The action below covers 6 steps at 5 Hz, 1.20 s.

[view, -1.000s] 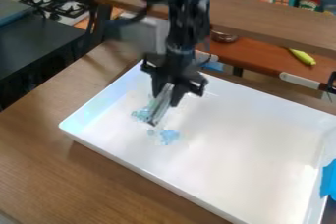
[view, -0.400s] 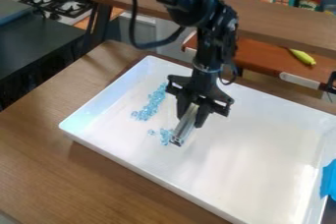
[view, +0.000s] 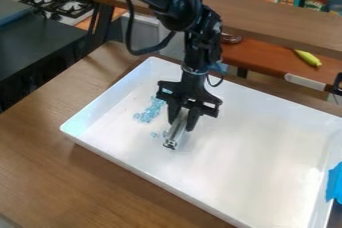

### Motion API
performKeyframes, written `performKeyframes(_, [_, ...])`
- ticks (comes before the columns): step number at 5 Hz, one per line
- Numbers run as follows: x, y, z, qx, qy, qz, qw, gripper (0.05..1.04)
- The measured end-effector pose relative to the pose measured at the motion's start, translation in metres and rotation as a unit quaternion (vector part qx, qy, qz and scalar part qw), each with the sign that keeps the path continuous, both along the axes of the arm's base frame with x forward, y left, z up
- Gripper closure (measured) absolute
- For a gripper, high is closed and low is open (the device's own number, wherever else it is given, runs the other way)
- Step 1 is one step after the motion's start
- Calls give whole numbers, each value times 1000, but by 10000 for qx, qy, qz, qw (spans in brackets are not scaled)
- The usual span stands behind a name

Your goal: Sweep into pile

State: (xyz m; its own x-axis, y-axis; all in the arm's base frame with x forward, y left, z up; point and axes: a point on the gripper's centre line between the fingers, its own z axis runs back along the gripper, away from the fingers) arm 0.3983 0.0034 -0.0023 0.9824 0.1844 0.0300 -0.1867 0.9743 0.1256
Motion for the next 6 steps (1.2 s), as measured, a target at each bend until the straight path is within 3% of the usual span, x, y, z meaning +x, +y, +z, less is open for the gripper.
performKeyframes(2, [6, 15, 0, 56, -196, 186, 9996, 697])
performKeyframes(3, [9, 25, 1, 257, -318, 288, 9987, 697])
performKeyframes(4, [12, 42, 1, 799, -472, 525, 9943, 697])
performKeyframes(5, [11, 55, -1, 1592, -467, 566, 9845, 697])
performKeyframes(6, [13, 52, 1, 1712, -522, 517, 9825, 697])
